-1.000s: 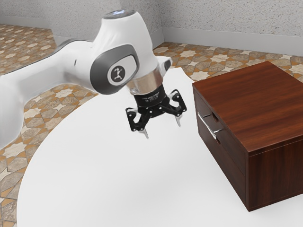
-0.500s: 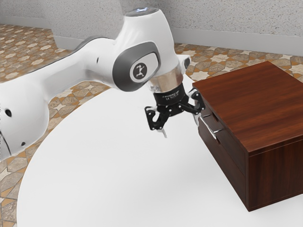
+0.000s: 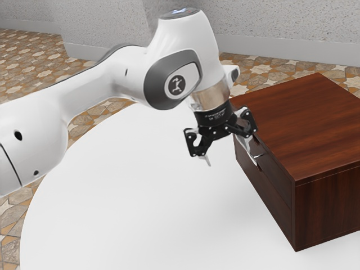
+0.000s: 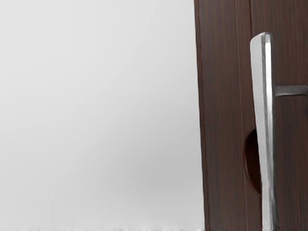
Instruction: Pull the drawer handle with one arm to open the drawer
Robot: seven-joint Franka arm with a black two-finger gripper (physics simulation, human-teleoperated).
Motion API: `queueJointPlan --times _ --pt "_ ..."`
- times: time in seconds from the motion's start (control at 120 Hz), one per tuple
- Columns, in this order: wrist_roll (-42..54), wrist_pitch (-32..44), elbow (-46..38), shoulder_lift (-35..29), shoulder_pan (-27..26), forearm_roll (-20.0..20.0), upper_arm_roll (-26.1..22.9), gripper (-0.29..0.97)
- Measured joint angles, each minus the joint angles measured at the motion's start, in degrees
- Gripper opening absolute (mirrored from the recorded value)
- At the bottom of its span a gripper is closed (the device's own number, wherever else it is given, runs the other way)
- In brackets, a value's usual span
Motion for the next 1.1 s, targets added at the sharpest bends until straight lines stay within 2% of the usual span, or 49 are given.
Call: queueJointPlan --times 0.608,1.1 --pt "0.35 0.23 2.91 2.42 0.07 -0.7 0.05 0.67" --pt "0.54 0.31 2.72 3.35 0.24 -1.31 0.21 0.45"
